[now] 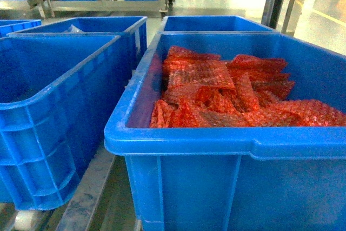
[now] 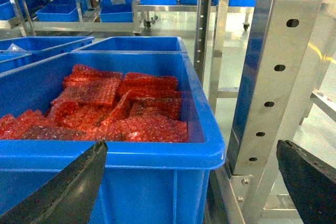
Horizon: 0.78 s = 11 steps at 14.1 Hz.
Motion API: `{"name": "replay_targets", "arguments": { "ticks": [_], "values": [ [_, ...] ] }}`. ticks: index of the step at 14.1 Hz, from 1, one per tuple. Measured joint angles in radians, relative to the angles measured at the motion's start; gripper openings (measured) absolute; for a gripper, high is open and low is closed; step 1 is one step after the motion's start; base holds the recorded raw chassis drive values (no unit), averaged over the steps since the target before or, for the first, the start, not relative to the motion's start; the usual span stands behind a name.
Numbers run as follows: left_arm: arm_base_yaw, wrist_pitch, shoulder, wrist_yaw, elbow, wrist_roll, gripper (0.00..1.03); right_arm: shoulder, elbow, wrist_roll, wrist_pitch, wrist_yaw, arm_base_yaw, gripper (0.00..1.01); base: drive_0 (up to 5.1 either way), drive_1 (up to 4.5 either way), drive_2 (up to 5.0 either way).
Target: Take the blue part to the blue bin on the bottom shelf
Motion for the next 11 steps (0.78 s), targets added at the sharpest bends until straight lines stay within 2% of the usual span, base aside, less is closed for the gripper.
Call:
{"name": "replay_targets", "arguments": {
  "ticks": [2, 3, 11],
  "values": [
    [0.0, 0.0, 0.0, 0.0, 0.0, 0.001, 1.0, 0.0, 0.0, 0.0, 0.0, 0.0, 0.0, 0.98, 0.0, 0.0, 0.0],
    [0.0, 0.0, 0.0, 0.0, 0.0, 0.0, 0.97, 0.0, 0.0, 0.0, 0.0, 0.0, 0.0, 0.98, 0.0, 0.0, 0.0],
    [0.0, 0.0, 0.0, 0.0, 0.0, 0.001, 0.98, 0.0, 0.0, 0.0, 0.0, 0.0, 0.0, 0.98, 0.0, 0.0, 0.0]
  ]
}}
